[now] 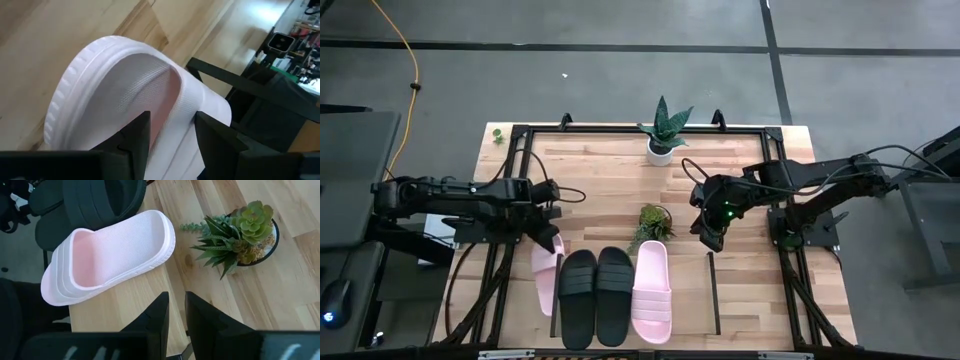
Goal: Pick and place slides into the shelf
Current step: Put the pink slide on the shelf
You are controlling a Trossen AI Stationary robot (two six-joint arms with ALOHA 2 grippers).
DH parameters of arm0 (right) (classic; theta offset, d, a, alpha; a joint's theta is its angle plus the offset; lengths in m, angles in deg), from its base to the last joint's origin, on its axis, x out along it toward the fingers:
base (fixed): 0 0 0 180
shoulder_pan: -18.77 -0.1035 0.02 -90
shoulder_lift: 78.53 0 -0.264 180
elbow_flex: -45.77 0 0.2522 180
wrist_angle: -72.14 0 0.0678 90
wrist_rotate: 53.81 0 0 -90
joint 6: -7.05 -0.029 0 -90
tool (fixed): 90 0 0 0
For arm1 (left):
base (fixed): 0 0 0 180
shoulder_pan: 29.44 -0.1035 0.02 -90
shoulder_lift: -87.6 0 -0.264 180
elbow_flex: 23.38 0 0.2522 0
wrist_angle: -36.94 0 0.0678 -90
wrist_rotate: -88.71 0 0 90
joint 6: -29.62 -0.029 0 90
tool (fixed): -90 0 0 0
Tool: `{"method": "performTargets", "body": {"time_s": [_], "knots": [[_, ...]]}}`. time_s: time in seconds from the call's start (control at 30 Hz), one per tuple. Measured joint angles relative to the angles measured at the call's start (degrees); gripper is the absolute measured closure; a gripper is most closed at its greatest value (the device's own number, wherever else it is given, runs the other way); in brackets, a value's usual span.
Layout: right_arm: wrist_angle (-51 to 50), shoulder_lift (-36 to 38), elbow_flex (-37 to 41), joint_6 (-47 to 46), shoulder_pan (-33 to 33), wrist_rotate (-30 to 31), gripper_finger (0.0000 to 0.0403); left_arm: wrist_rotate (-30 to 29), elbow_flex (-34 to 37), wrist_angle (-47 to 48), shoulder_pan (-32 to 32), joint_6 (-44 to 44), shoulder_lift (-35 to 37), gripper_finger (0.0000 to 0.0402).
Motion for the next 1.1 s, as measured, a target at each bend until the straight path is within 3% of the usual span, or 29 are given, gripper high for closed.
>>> {"method": "performTargets", "body": {"time_s": [0.23, 0.57, 1.1], "knots": [[0.0, 0.0, 0.0, 0.44, 0.0, 0.42, 0.035, 2.71, 0.12, -3.81, 0.04, 0.07, -0.04, 0.0272], [-0.02, 0.0, 0.0, 0.46, 0.0, 1.05, 0.035, 2.12, 0.12, -4.84, 0.04, 0.65, -0.02, 0.0391], [-0.02, 0.0, 0.0, 0.45, 0.02, 1.11, 0.035, 1.75, -0.91, -4.91, 0.04, 5.77, 0.02, 0.0395]]}}
